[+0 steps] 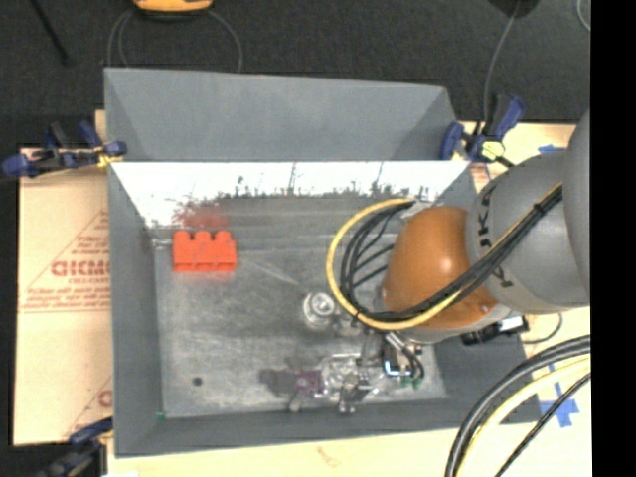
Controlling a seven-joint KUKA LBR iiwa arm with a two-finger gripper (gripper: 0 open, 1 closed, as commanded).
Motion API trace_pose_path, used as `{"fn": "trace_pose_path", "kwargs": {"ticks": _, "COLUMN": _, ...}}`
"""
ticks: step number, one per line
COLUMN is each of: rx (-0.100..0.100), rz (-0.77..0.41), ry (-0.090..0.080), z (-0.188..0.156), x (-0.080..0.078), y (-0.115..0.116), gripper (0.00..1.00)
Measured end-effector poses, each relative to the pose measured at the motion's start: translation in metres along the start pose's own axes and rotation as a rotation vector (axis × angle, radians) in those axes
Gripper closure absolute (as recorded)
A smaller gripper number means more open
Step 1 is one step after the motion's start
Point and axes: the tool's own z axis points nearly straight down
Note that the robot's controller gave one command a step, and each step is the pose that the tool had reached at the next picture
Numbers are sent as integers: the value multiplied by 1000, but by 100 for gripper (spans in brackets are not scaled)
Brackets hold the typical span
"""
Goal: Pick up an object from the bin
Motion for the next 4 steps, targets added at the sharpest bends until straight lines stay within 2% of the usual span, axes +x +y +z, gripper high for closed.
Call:
{"fn": "trace_pose_path", "kwargs": {"ticks": 1, "rx": 1, "rz": 36, "ry": -2, "z": 0, "x": -1, "y": -2, "gripper": 0}}
{"fn": "trace_pose_path", "kwargs": {"ticks": 2, "rx": 5, "rz": -30, "ry": -3, "z": 19, "x": -6, "y": 10, "gripper": 0}}
{"fn": "trace_pose_path", "kwargs": {"ticks": 3, "rx": -6, "rz": 16, "ry": -12, "z": 25, "x": -7, "y": -22, "gripper": 0}}
{"fn": "trace_pose_path", "kwargs": {"ticks": 4, "rx": -4, "rz": 12, "ry": -12, "z": 24, "x": -7, "y": -22, "gripper": 100}}
